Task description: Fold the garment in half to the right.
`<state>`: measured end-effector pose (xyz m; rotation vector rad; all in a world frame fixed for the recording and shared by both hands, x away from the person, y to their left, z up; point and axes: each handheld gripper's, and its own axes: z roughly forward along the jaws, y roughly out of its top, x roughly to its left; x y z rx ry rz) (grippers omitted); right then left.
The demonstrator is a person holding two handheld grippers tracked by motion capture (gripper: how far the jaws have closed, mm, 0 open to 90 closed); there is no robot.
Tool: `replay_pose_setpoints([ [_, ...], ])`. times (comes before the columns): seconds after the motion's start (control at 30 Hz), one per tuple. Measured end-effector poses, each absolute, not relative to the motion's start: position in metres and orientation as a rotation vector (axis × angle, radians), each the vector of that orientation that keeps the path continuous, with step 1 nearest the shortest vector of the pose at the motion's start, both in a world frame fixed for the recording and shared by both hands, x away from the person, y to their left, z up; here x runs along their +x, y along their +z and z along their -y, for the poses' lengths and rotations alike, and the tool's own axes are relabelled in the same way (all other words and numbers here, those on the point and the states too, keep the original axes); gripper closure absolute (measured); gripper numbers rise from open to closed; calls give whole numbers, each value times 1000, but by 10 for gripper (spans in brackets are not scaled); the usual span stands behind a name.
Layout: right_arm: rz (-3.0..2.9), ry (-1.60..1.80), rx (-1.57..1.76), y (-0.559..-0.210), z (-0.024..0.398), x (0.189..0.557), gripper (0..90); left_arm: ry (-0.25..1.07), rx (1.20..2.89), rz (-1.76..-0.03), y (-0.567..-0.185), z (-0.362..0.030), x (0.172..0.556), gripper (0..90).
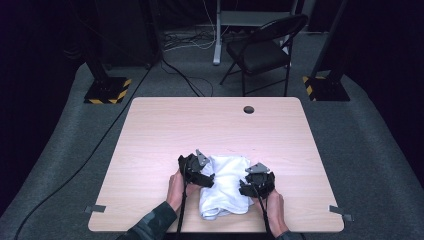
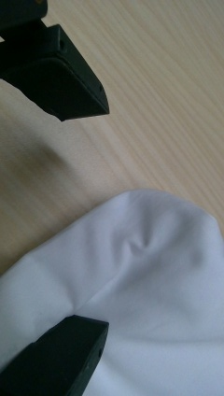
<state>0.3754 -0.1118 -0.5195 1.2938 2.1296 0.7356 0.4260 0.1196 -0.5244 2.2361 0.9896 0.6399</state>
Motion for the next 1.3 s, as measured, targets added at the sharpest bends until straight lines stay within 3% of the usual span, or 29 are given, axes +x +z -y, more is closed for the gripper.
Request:
replay_pose_setpoints([
  [0.17,-2112,753,1324,-515,117,377,166,552,2168,-1032,-516,-131,428,0],
  [0.33,-2176,829,1343,-505,122,359,105,483,2154,-1007,-505,-145,402,0],
  [0.5,-2245,767,1291,-519,115,345,81,495,2199,-978,-516,-144,384,0],
  [0.97,-2171,793,1304,-519,119,365,64,534,2155,-1004,-520,-139,409,0],
  [1.13,-2188,864,1269,-509,115,352,59,481,2102,-987,-505,-148,391,0],
  [1.3,-2248,793,1252,-520,106,349,65,526,2192,-939,-511,-142,371,2],
])
